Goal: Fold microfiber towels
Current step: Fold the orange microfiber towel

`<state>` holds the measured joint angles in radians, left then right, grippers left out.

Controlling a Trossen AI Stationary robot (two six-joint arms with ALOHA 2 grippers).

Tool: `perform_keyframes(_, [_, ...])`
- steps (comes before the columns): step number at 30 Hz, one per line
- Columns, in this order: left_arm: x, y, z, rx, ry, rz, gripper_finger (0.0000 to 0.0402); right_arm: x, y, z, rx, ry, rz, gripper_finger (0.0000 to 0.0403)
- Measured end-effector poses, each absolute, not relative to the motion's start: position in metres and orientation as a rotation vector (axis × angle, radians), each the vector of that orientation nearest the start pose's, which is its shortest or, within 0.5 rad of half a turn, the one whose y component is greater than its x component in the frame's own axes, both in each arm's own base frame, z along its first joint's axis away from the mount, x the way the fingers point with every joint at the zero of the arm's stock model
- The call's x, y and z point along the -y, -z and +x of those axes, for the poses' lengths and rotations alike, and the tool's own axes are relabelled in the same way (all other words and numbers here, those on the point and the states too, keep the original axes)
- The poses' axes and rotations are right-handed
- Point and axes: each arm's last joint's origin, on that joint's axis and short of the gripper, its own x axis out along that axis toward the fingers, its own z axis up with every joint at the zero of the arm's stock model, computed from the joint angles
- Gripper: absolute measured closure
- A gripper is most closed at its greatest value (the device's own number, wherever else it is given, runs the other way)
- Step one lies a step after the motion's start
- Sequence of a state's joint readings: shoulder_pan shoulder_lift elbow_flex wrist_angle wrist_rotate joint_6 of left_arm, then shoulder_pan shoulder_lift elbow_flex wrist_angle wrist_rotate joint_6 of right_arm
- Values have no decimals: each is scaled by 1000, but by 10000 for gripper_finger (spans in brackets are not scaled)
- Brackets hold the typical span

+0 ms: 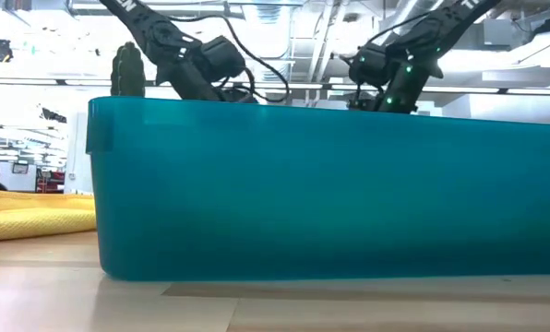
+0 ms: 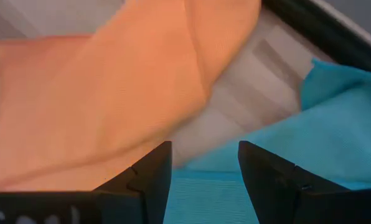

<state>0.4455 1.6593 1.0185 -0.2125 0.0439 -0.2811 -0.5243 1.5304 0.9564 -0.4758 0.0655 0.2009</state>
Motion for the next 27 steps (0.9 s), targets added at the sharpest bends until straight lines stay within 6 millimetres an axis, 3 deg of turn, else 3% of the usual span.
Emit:
perform_keyframes(9, [-143,-171,336,-833,-490,-542,193,154,-208,254,-950,609,348,195])
perform_keyframes(13, [-139,-167,343,-852,-472,-550,193,154,-207,255,-952,588,330,196])
perform_keyframes(19, [-136,-143,351,-966,-471,-582,198,154,-207,255,-950,588,332,198])
perform_keyframes(22, [-138,-138,352,-969,-495,-615,235,154,-207,255,-955,588,336,199])
perform_keyframes(27, [-143,-150,350,-926,-464,-591,377,152,-206,254,-963,563,353,205])
